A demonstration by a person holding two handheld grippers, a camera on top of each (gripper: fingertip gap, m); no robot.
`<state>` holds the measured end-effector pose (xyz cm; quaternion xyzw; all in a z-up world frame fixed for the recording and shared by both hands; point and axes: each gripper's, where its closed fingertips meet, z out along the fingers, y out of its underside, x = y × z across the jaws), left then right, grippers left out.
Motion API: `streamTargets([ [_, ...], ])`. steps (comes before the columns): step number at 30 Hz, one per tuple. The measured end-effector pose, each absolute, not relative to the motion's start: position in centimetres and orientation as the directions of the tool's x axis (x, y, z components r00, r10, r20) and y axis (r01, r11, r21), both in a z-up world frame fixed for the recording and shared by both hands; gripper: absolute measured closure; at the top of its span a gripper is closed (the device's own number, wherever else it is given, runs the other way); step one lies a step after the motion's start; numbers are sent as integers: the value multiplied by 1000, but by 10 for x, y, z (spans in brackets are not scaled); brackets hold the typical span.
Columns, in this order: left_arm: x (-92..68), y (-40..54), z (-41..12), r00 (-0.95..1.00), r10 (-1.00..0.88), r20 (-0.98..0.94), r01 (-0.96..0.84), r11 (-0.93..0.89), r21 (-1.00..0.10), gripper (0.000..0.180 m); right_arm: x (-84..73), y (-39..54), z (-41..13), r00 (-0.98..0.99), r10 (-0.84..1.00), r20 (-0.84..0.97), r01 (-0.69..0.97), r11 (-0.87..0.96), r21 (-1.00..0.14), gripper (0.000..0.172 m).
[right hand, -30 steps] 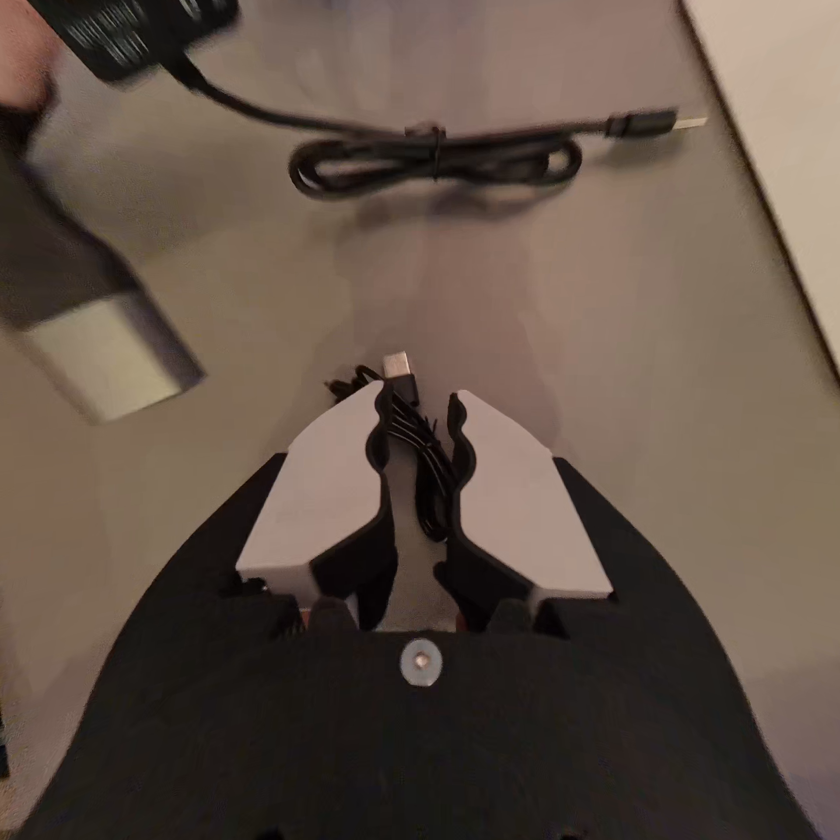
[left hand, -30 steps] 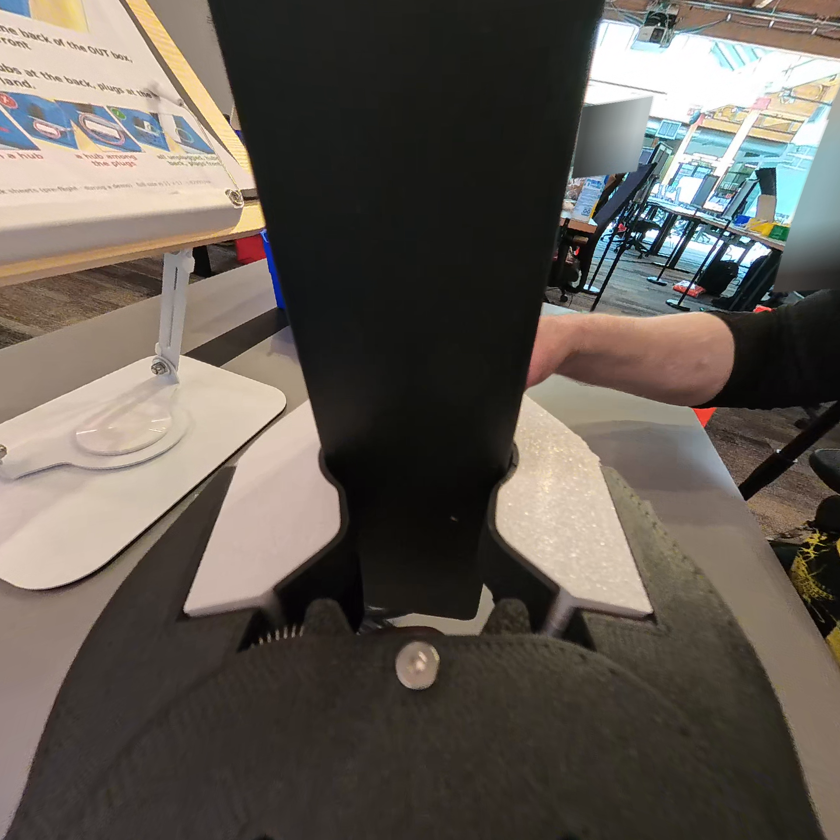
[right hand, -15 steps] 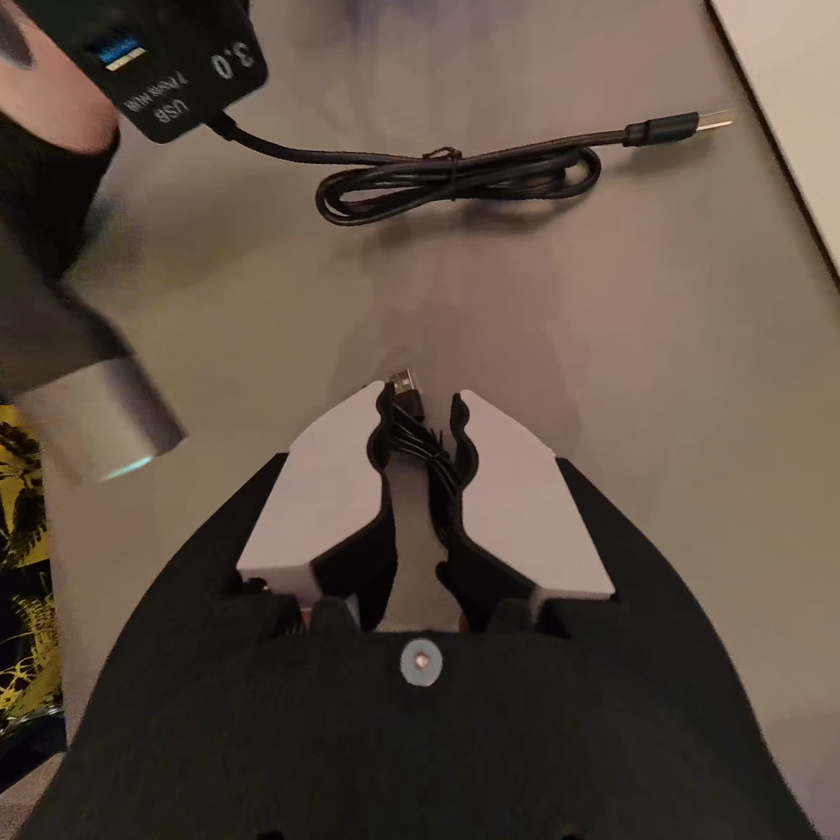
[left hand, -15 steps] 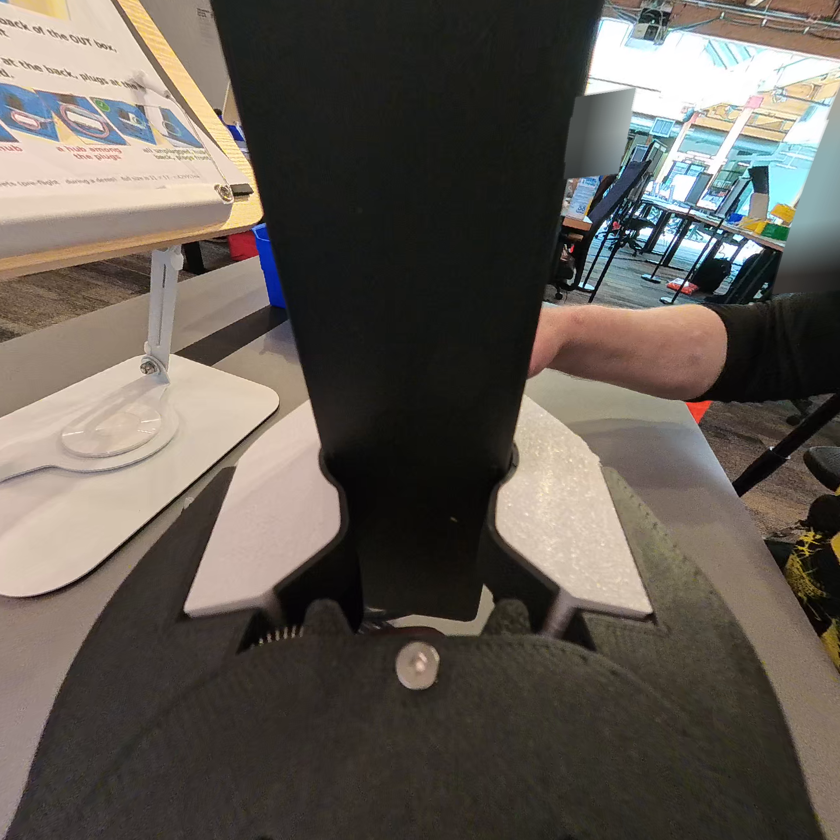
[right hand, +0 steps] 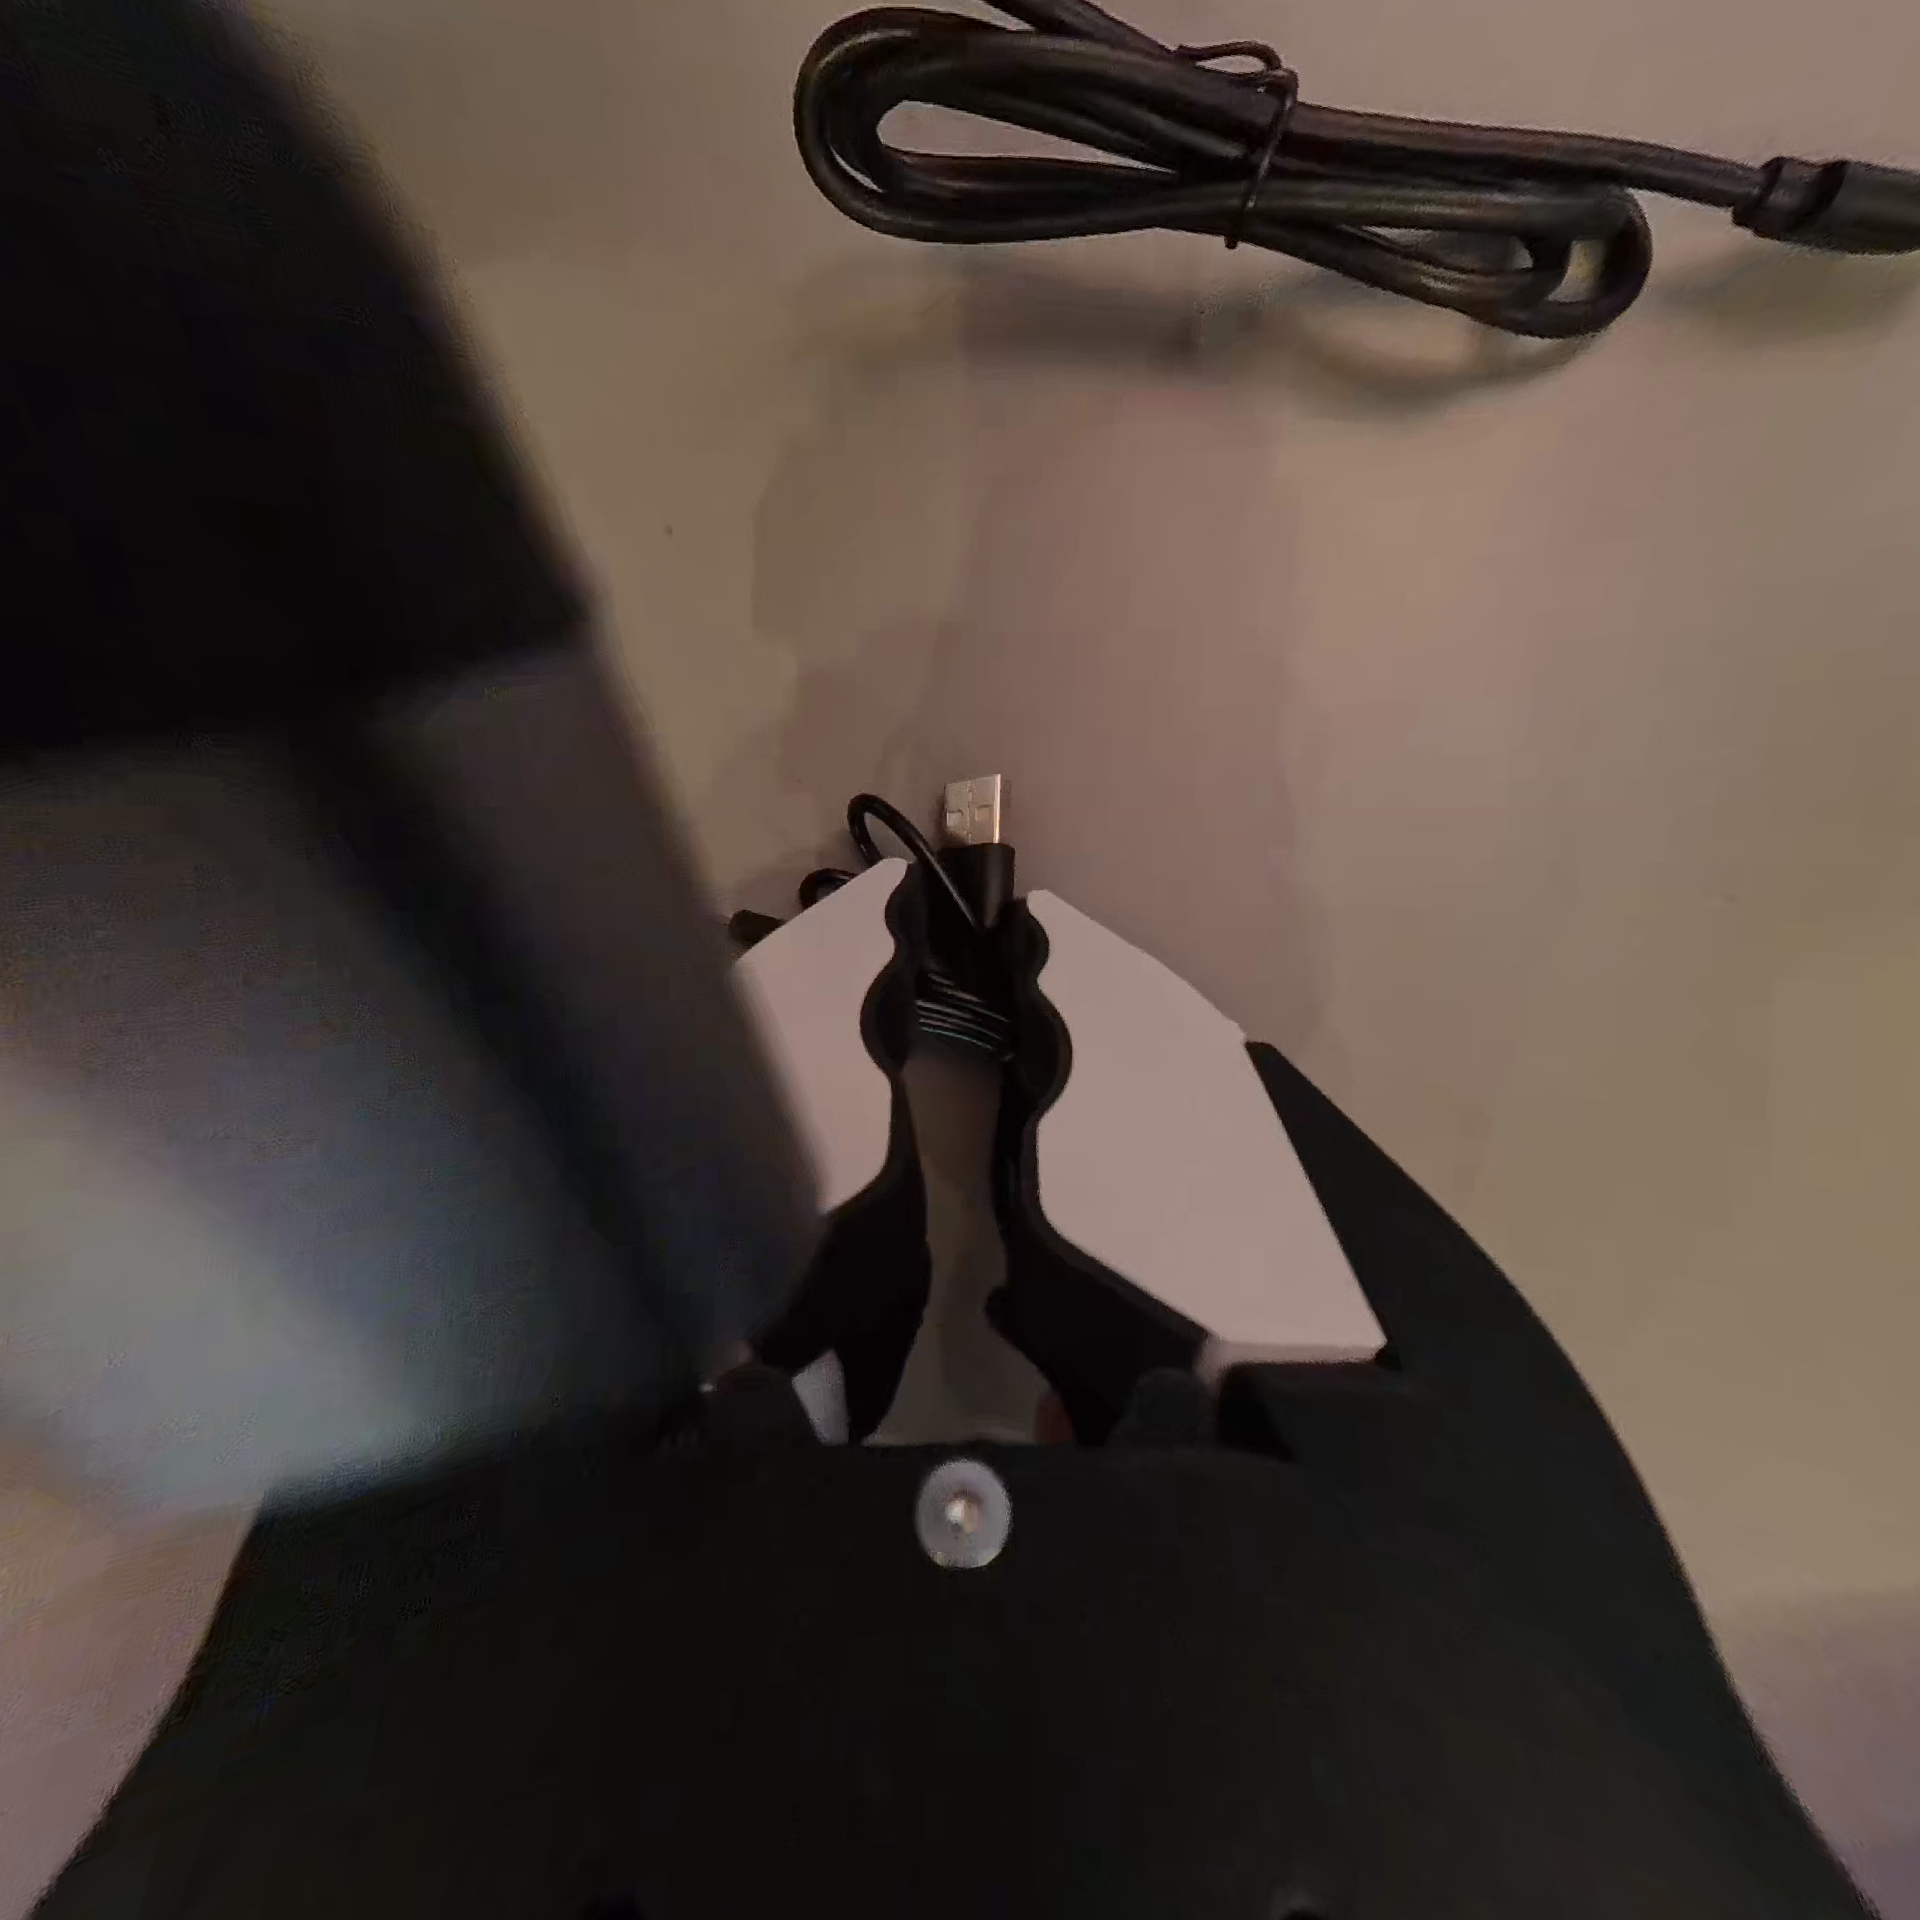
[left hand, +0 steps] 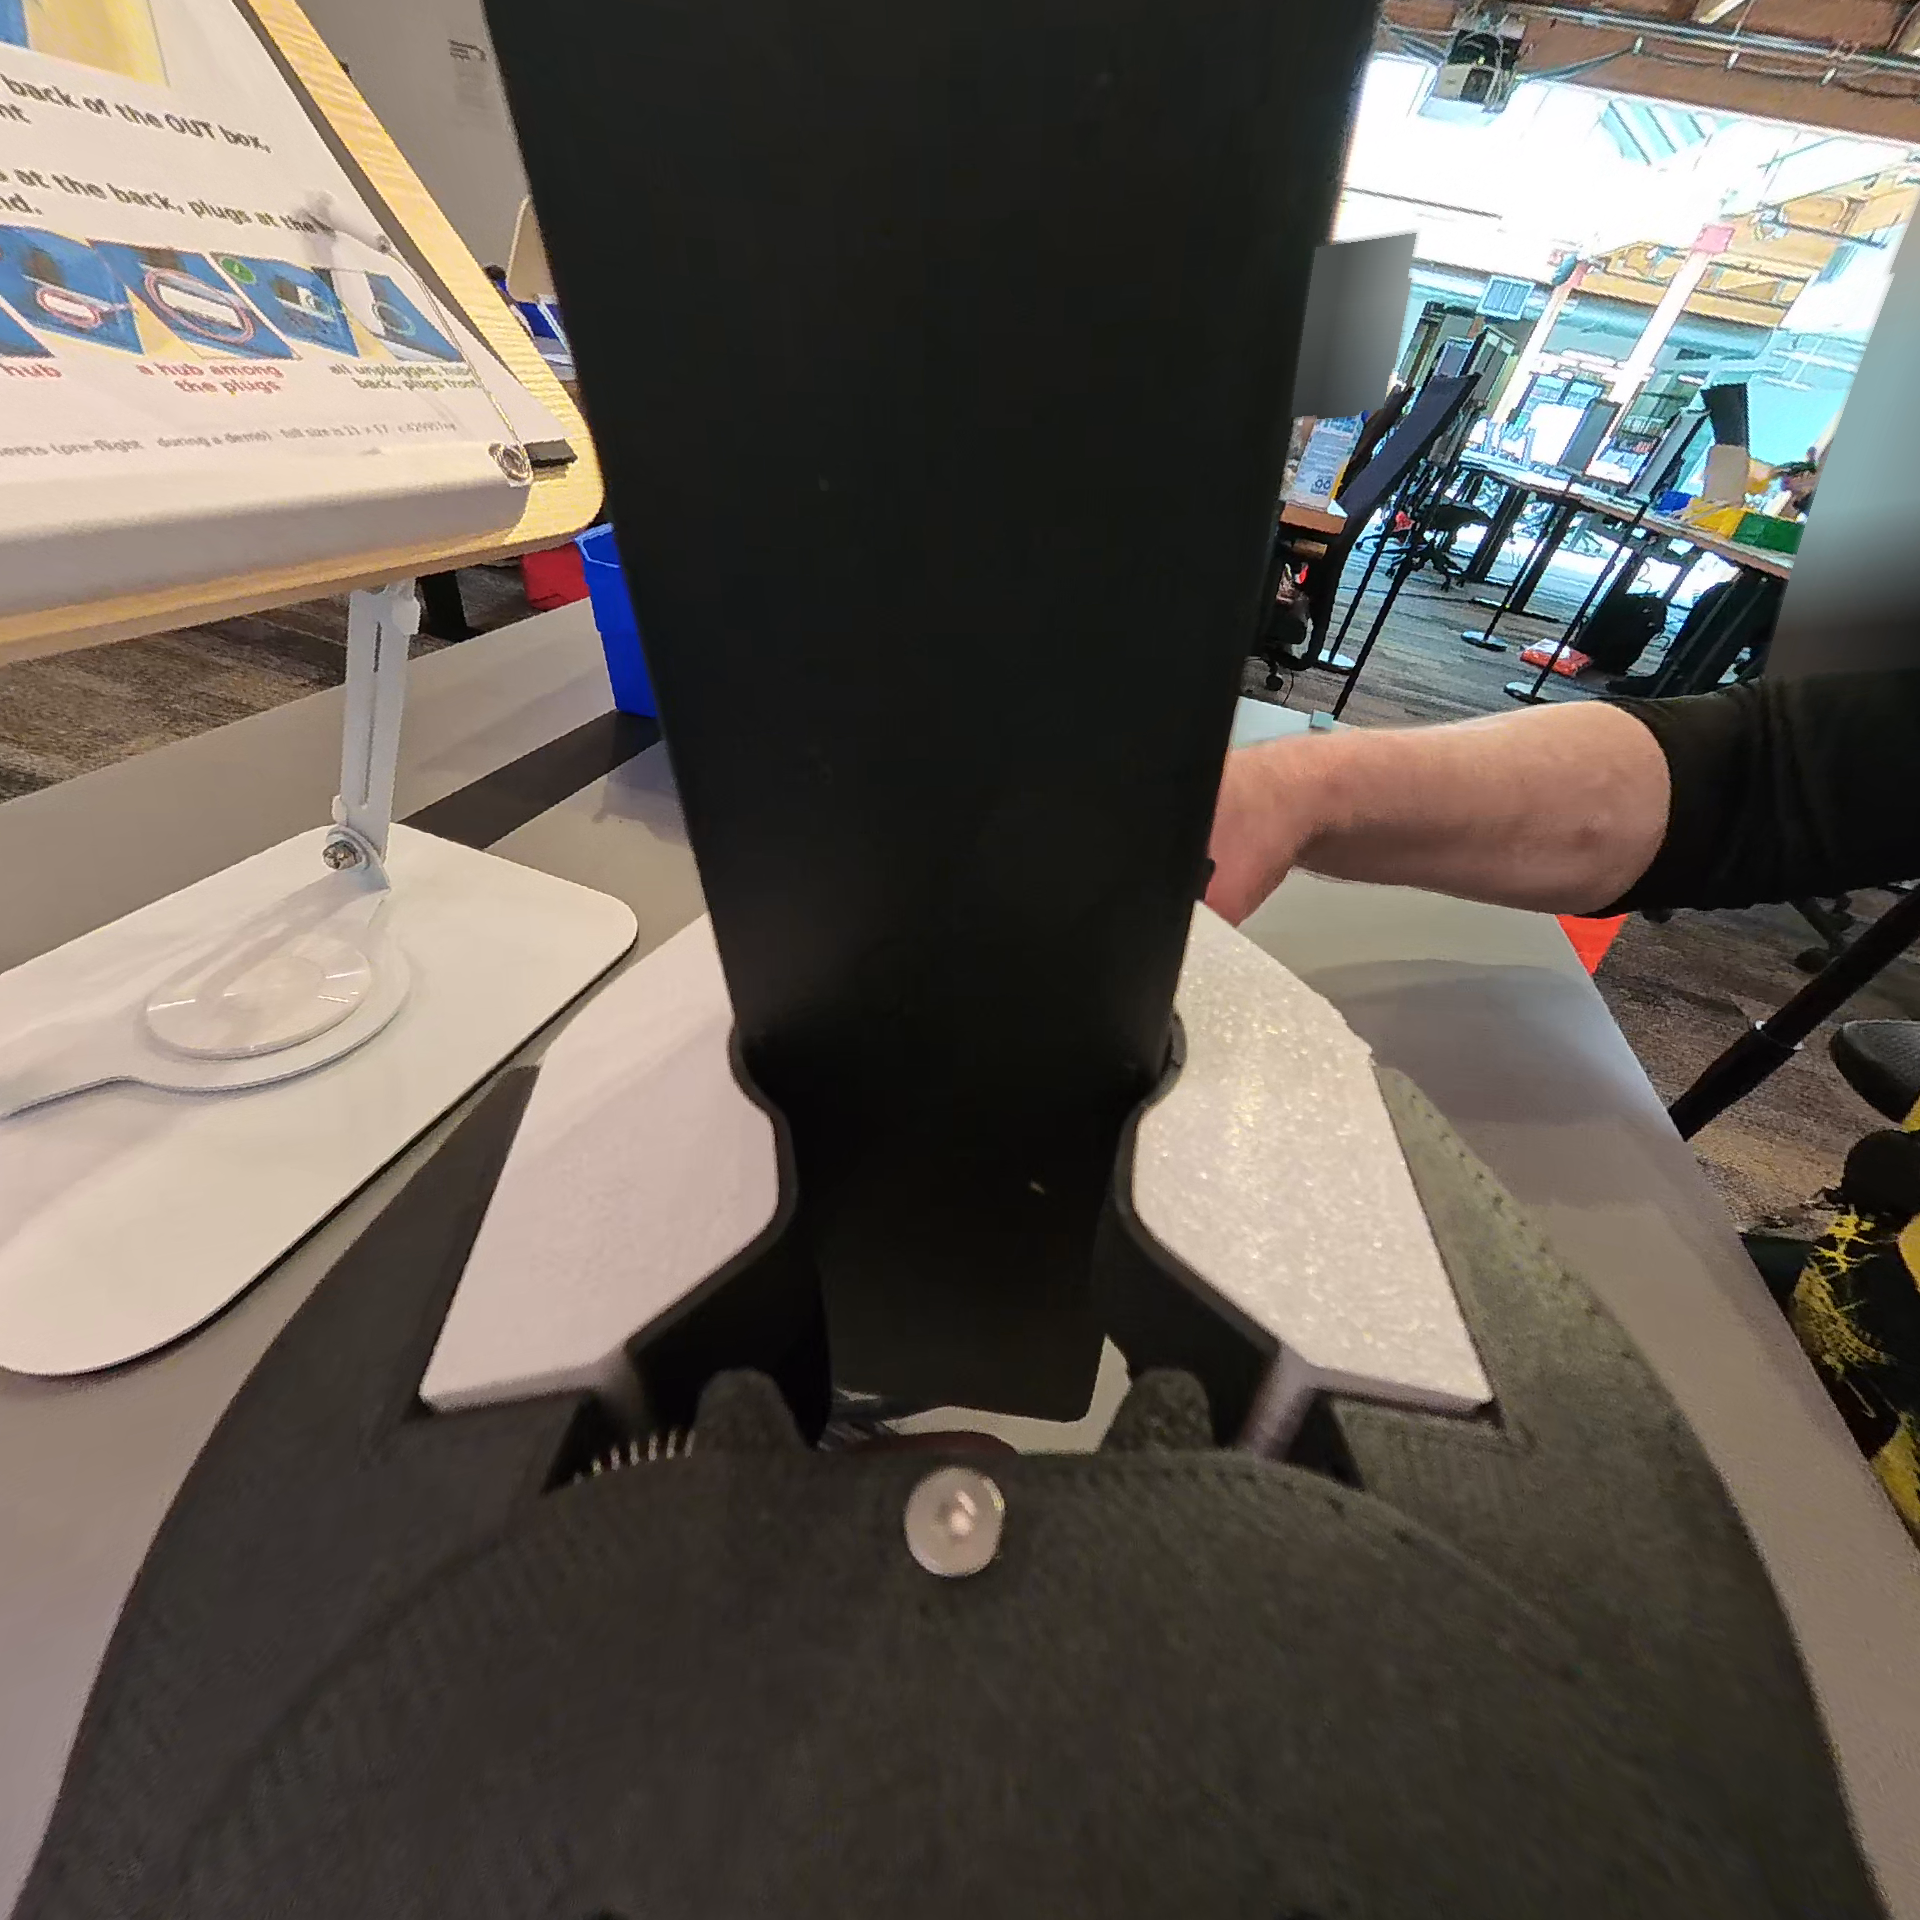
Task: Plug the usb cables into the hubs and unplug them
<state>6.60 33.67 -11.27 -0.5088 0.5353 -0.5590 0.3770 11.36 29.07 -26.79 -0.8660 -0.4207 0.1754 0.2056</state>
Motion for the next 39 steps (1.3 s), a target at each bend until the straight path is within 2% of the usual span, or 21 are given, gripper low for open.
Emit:
streamTargets([
  [3, 65, 336, -111, -202, -966, 161, -118, -139, -983, 114, 114, 291, -267, 584, 807, -83, 662, -533, -527, 163],
  [8, 65, 334, -108, -220, -962, 164, -94, -147, -985, 114, 111, 289, -244, 592, 802, -82, 566, -486, -666, 166],
  [14, 66, 321, -98, -305, -939, 158, -25, -158, -987, 113, 90, 271, -173, 451, 804, -387, 254, -531, -808, 166],
  [18, 64, 304, -89, -380, -919, 107, 27, -126, -992, 114, 70, 264, -143, 320, 801, -505, 150, -569, -808, 165],
  [25, 66, 277, -84, -431, -902, -22, 64, -6, -998, 114, 43, 262, -118, 203, 768, -607, 90, -632, -770, 164],
  [31, 64, 263, -83, -456, -885, -89, 67, 66, -996, 114, 34, 256, -102, 120, 766, -632, 89, -642, -761, 165],
  [39, 65, 252, -83, -473, -871, -128, 64, 111, -992, 114, 38, 246, -117, 113, 724, -680, 181, -688, -703, 166],
])
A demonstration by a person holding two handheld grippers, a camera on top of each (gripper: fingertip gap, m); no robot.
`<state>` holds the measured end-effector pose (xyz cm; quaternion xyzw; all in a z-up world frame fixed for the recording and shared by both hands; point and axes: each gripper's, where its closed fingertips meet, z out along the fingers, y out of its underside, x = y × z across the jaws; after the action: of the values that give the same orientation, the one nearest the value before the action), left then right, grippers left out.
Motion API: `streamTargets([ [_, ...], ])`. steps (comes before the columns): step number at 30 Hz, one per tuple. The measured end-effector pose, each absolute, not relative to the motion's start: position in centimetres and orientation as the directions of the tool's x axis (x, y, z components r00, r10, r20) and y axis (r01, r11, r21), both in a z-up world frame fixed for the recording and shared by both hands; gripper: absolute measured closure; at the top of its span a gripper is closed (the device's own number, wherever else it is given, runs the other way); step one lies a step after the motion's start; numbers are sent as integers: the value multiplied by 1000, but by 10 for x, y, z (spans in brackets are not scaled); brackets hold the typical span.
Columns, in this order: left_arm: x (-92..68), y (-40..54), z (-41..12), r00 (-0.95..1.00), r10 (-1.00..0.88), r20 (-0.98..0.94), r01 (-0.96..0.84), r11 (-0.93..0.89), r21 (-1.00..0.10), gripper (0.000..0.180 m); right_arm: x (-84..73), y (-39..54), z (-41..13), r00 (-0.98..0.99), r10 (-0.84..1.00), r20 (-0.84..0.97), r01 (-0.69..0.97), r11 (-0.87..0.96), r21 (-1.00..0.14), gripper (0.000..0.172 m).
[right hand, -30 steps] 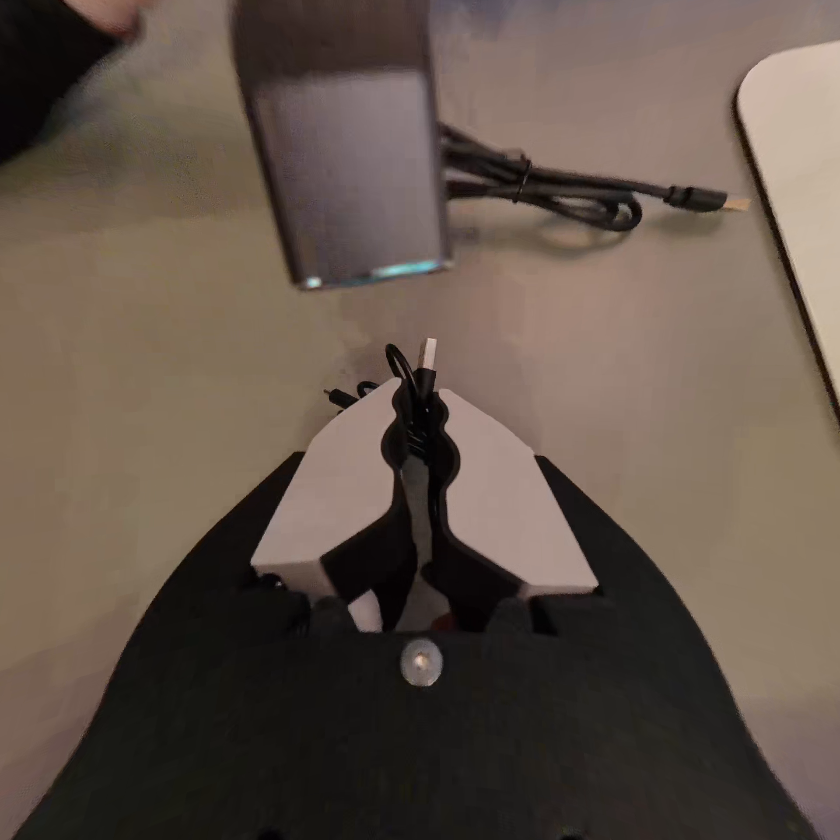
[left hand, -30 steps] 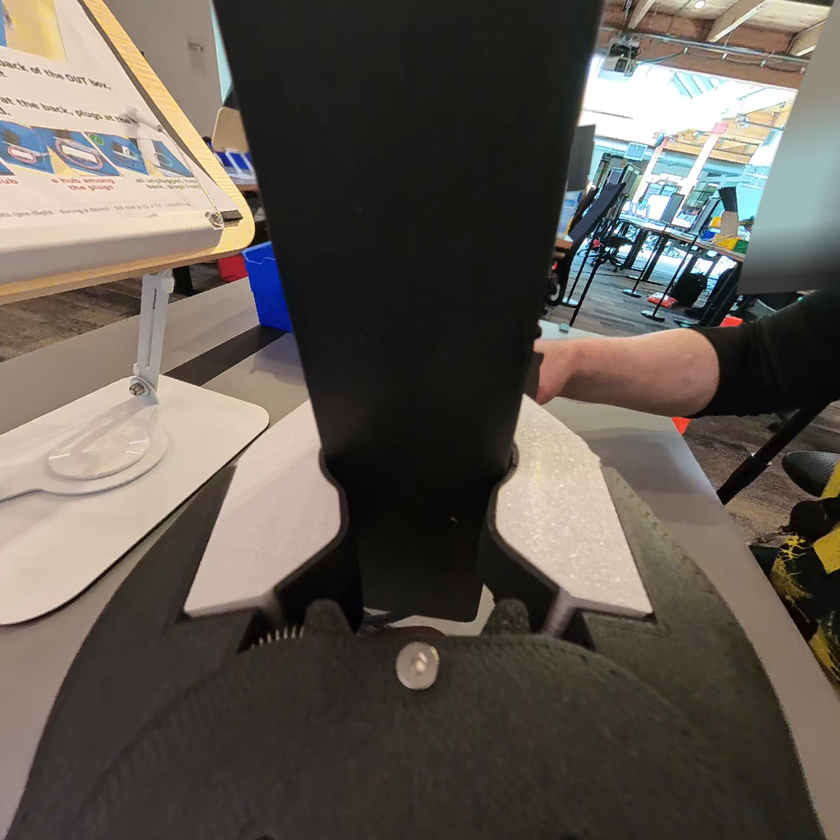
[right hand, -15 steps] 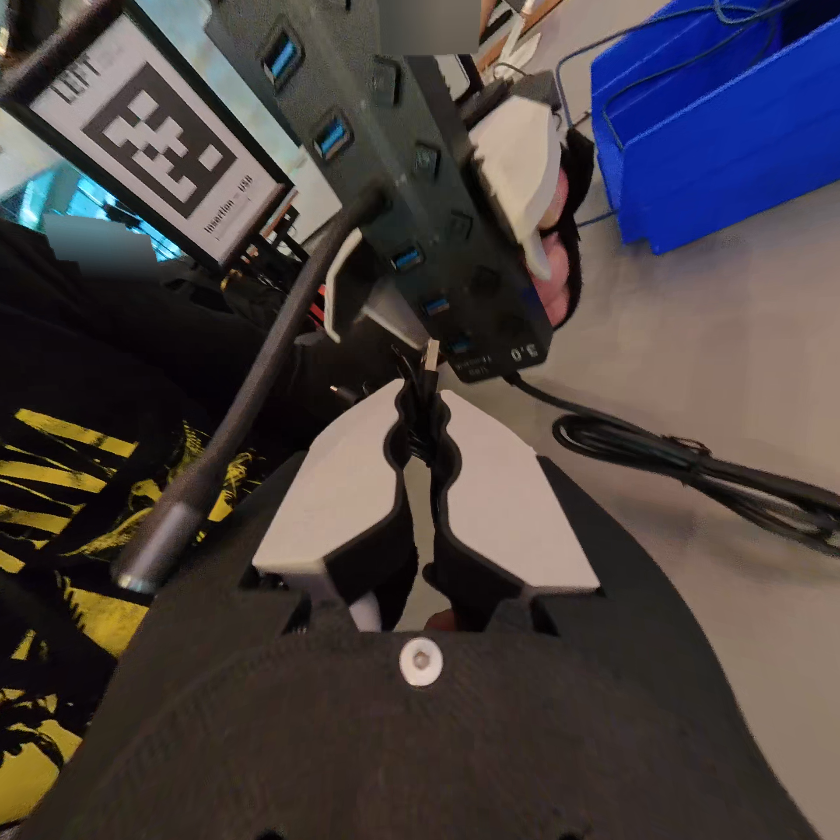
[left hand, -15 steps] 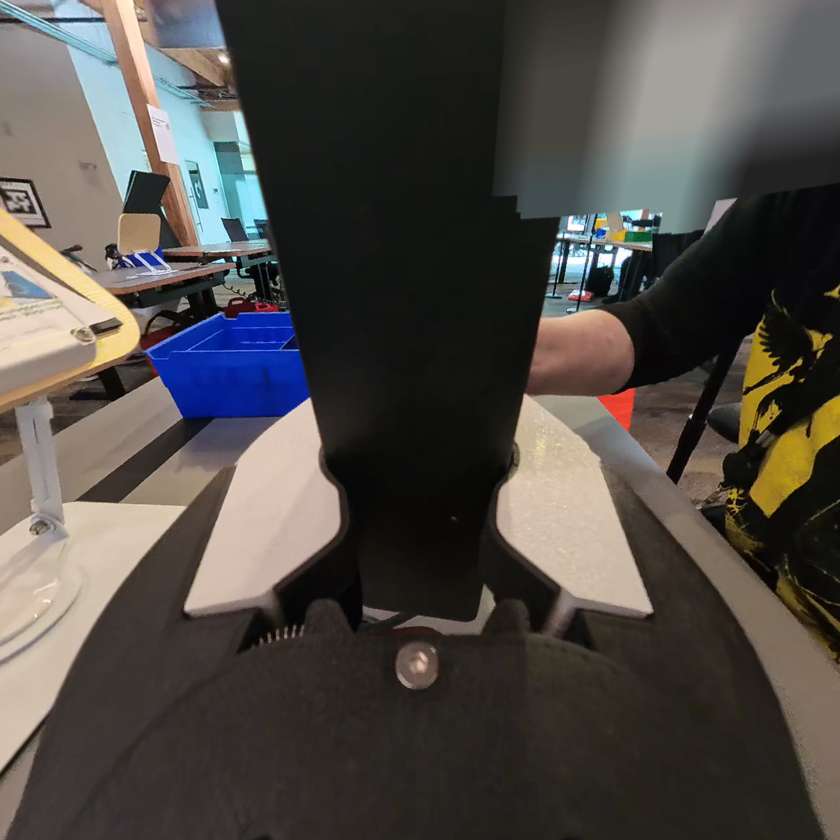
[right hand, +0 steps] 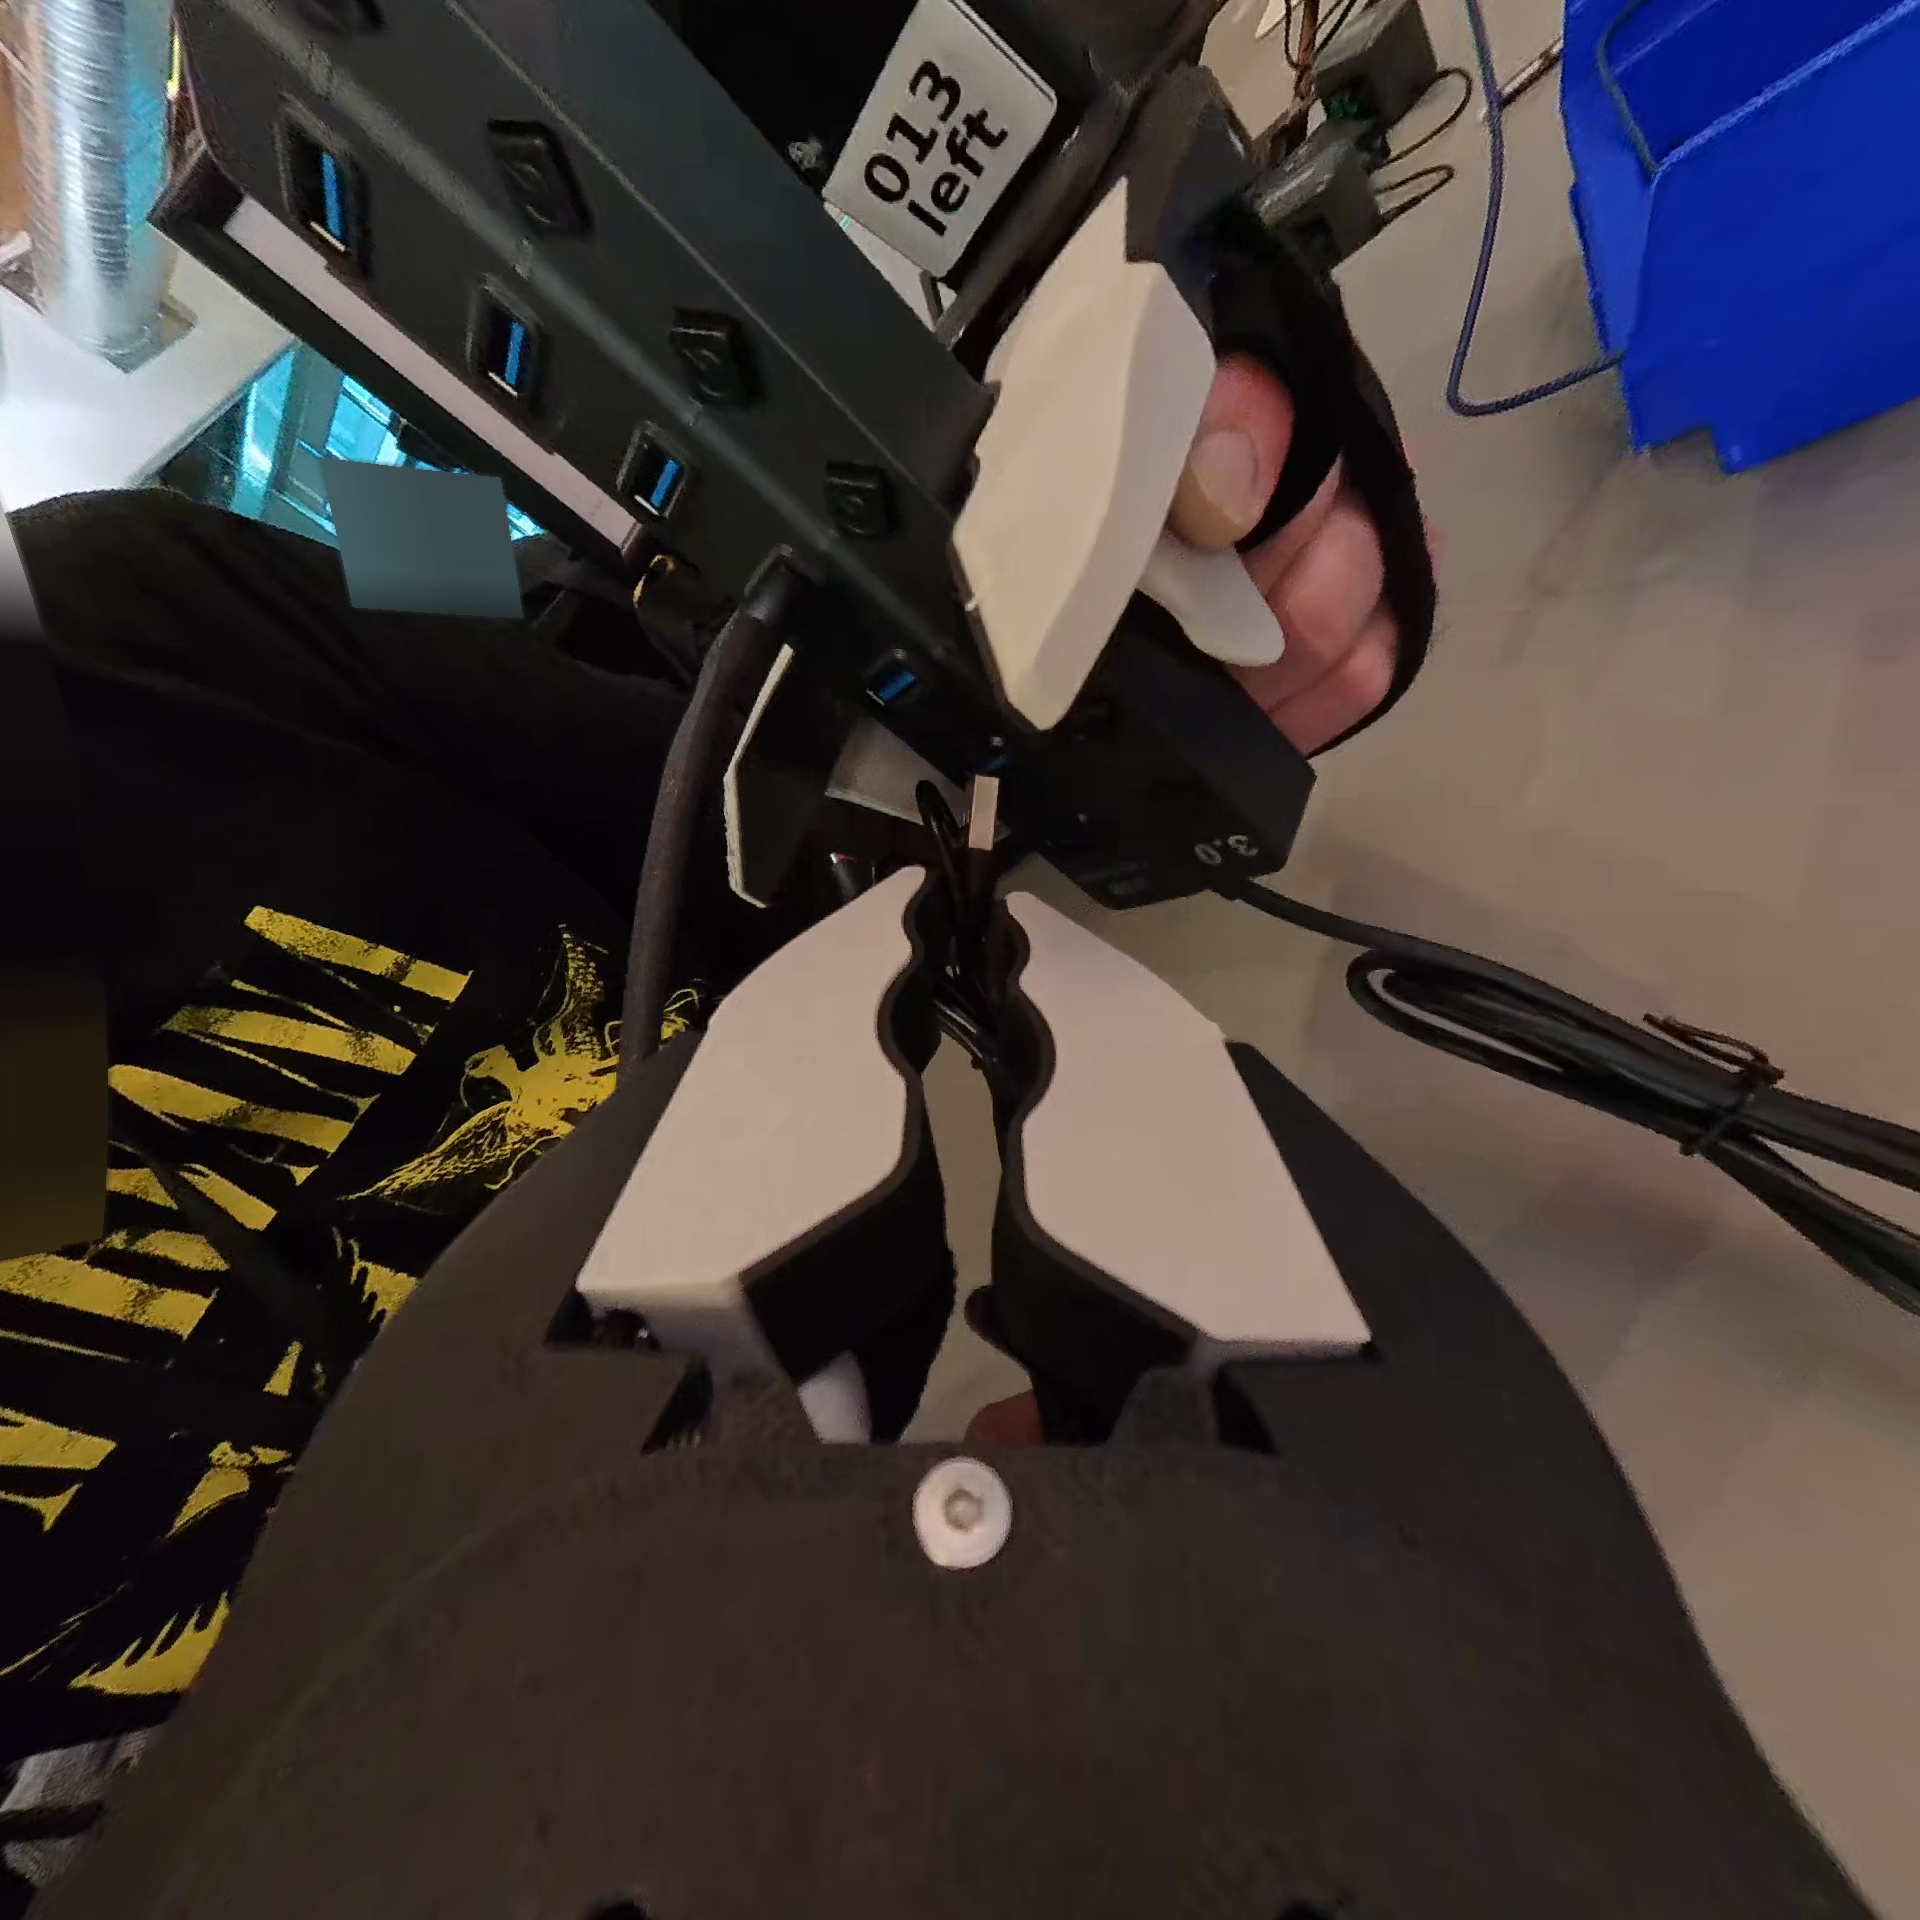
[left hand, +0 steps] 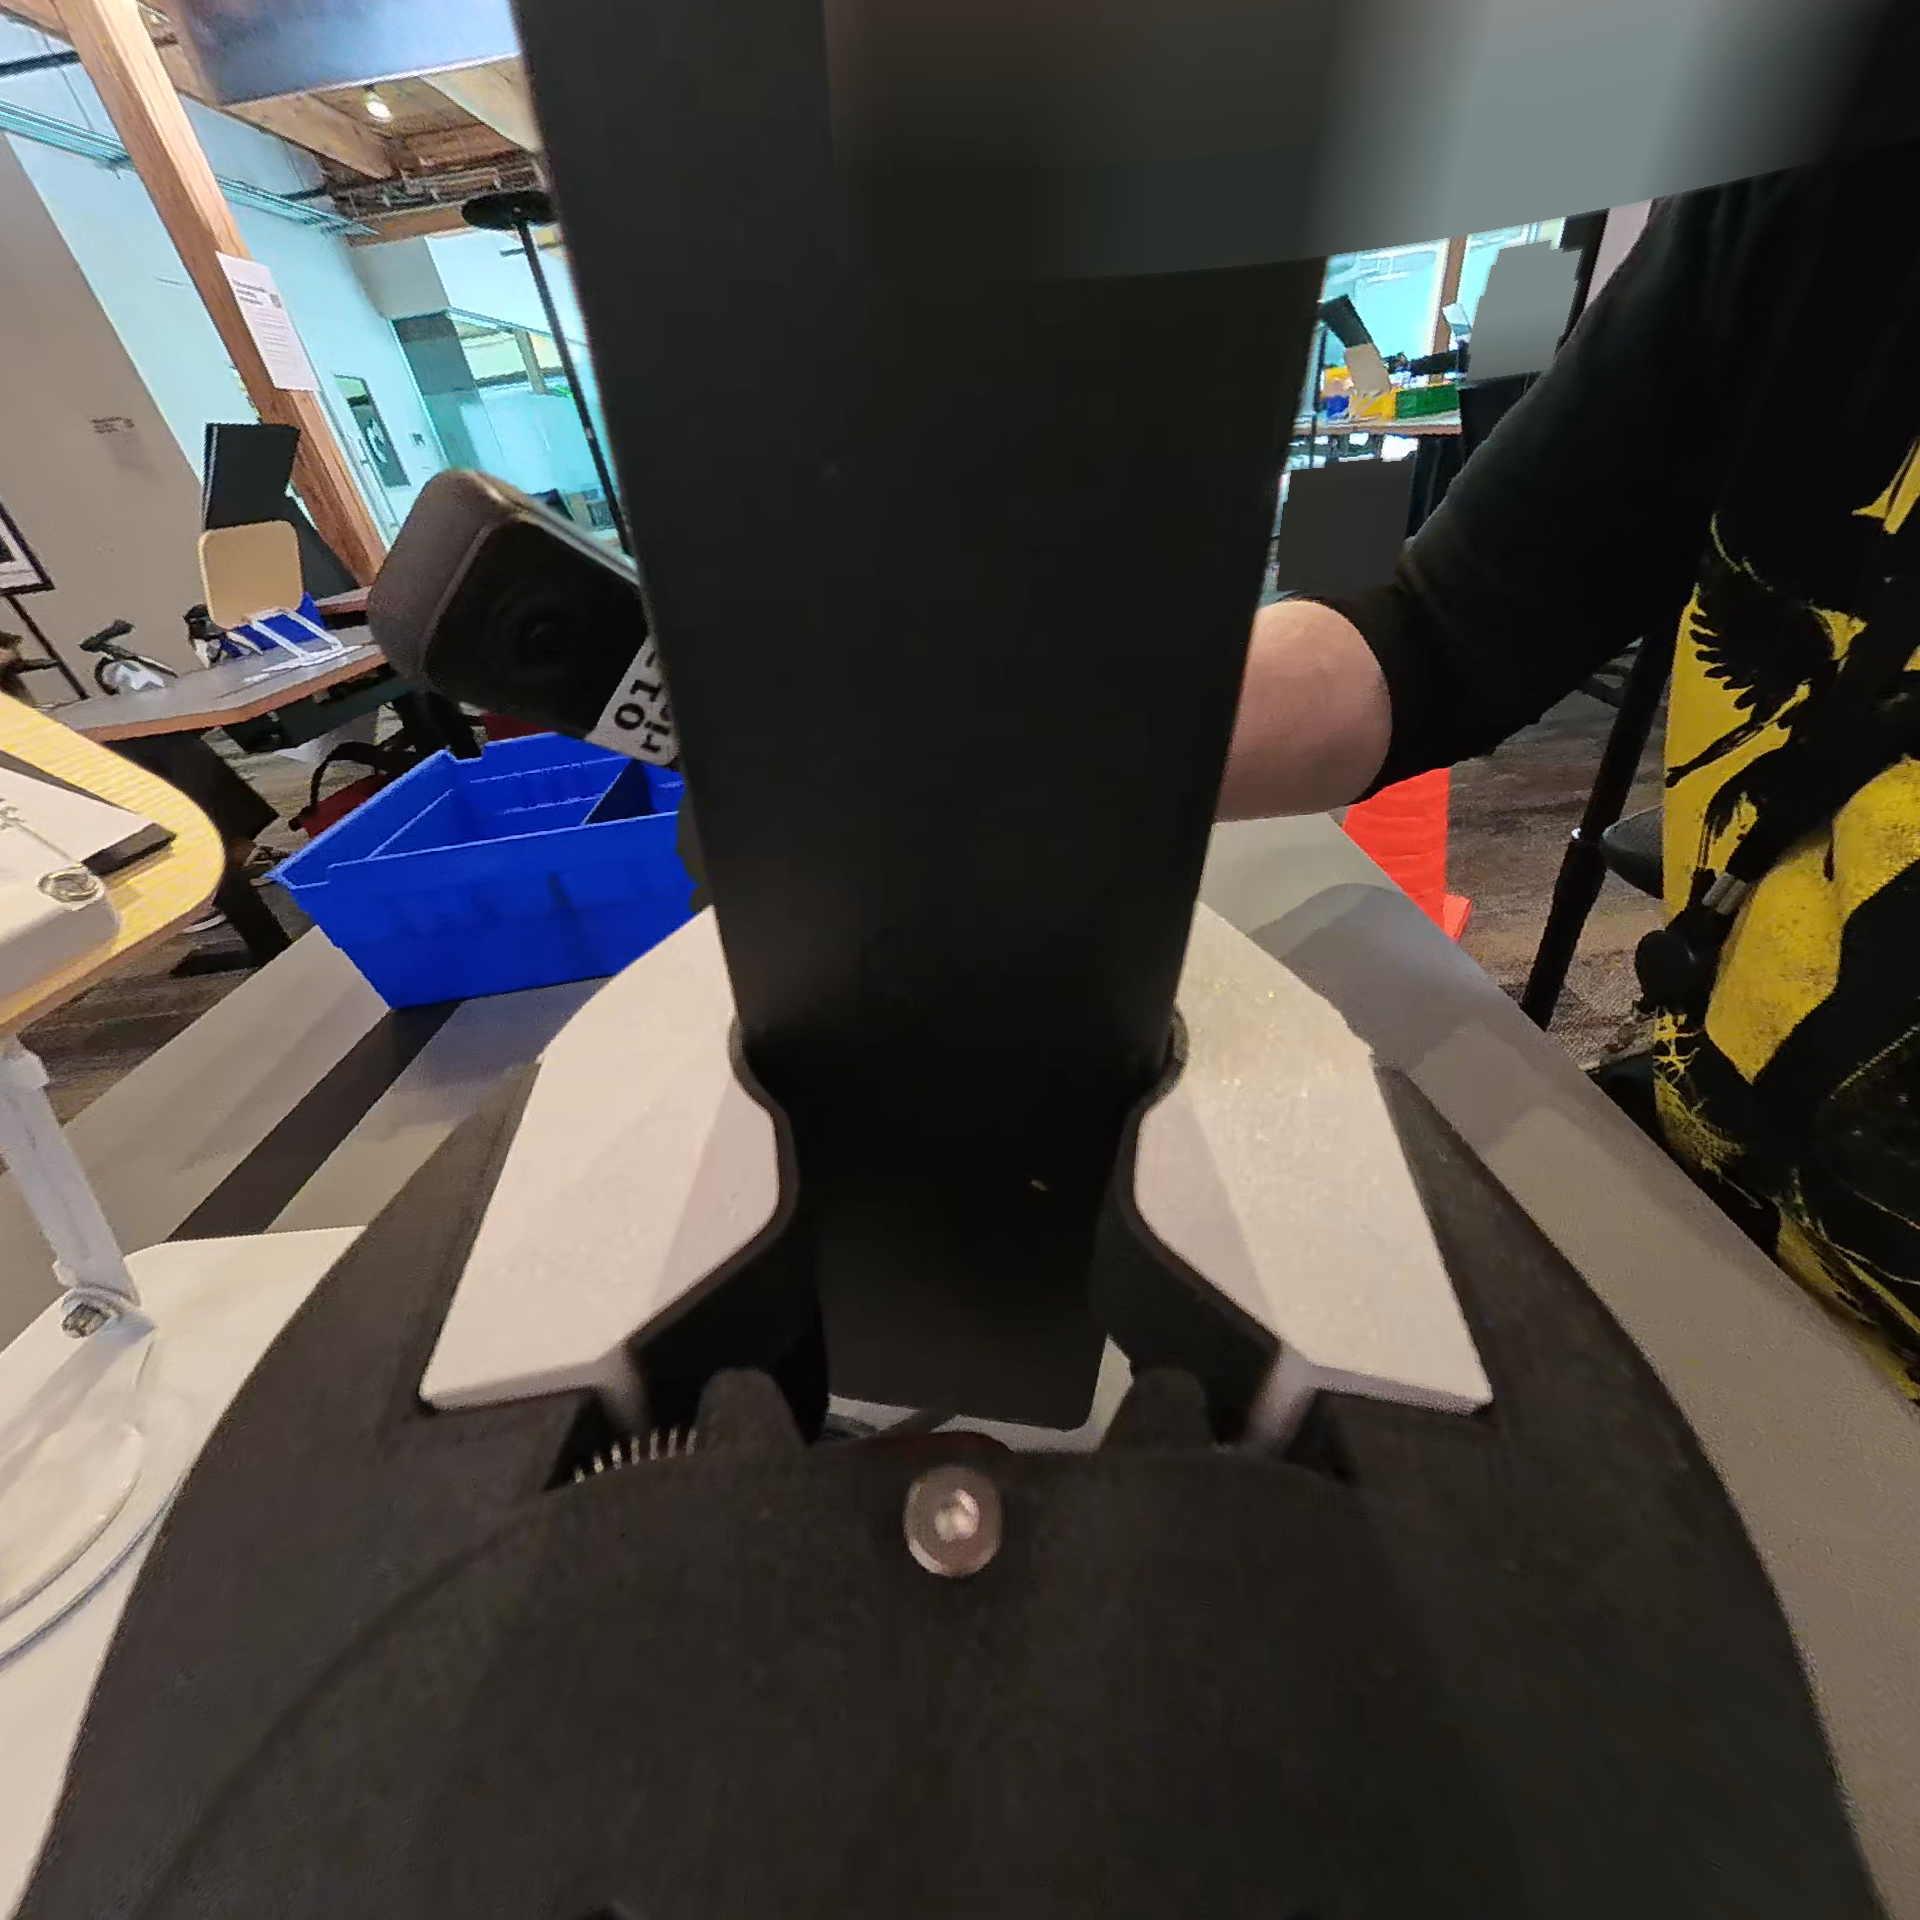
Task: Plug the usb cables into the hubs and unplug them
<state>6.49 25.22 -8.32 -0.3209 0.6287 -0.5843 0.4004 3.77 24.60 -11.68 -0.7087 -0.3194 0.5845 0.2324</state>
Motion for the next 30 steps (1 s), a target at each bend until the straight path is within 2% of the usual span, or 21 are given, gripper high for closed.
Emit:
streamTargets([
  [17, 64, 226, -94, -533, -817, -220, 17, 249, -968, 114, 32, 224, -124, -34, 605, -796, 313, -750, -583, 166],
  [26, 65, 218, -96, -562, -801, -205, 11, 241, -971, 114, 33, 218, -124, -66, 581, -811, 360, -744, -563, 166],
  [30, 66, 223, -95, -559, -811, -173, 24, 192, -981, 114, 34, 223, -125, -49, 591, -805, 331, -751, -571, 167],
])
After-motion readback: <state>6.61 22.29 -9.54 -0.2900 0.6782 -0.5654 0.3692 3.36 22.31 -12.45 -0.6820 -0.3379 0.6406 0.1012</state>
